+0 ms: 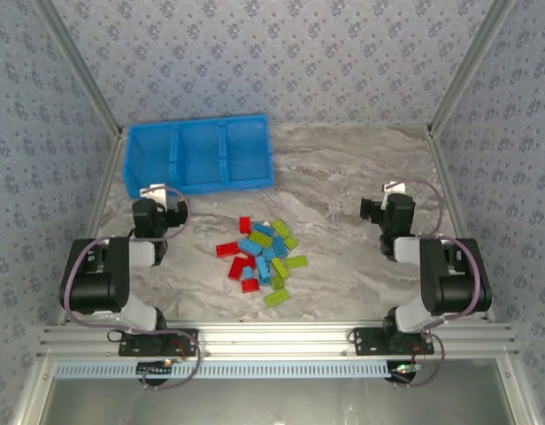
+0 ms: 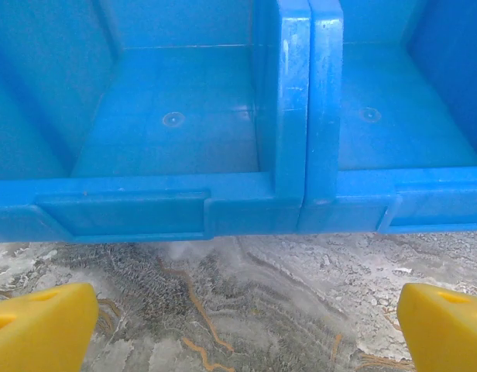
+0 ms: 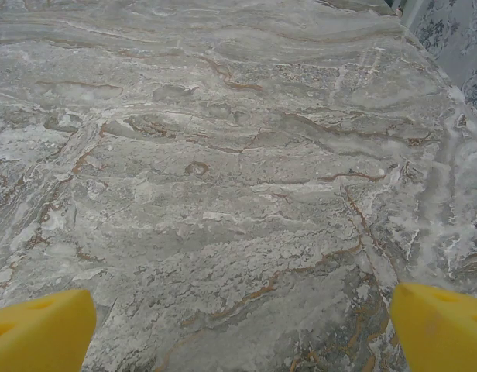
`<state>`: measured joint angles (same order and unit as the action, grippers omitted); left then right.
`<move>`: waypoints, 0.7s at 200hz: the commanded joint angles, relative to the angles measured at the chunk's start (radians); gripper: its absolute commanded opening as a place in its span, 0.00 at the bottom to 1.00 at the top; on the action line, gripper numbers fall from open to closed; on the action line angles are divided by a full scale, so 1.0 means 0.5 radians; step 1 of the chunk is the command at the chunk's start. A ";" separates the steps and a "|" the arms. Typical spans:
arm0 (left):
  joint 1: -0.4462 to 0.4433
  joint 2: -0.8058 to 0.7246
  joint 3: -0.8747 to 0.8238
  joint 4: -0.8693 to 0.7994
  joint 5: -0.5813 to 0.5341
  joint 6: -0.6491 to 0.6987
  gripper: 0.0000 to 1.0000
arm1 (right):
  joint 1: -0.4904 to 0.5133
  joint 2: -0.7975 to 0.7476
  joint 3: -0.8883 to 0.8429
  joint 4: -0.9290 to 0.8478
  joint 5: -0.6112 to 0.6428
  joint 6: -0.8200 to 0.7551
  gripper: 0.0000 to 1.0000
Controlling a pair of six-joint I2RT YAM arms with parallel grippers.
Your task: Sort the legos into containers by color
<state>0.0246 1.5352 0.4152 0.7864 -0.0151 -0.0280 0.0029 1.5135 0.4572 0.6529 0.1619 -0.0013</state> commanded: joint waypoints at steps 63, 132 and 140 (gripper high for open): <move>0.005 -0.003 0.001 0.044 0.014 0.003 0.99 | -0.075 -0.046 0.024 -0.021 -0.095 0.030 1.00; 0.004 -0.031 -0.019 0.055 -0.038 -0.012 0.99 | -0.108 -0.435 0.022 -0.424 0.082 0.257 1.00; -0.011 -0.083 -0.041 0.057 -0.084 -0.014 0.99 | -0.109 -0.580 0.087 -0.681 0.098 0.379 1.00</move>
<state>0.0246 1.5352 0.4149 0.7868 -0.0193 -0.0280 -0.0376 1.3933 0.4435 0.5659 0.1577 0.0475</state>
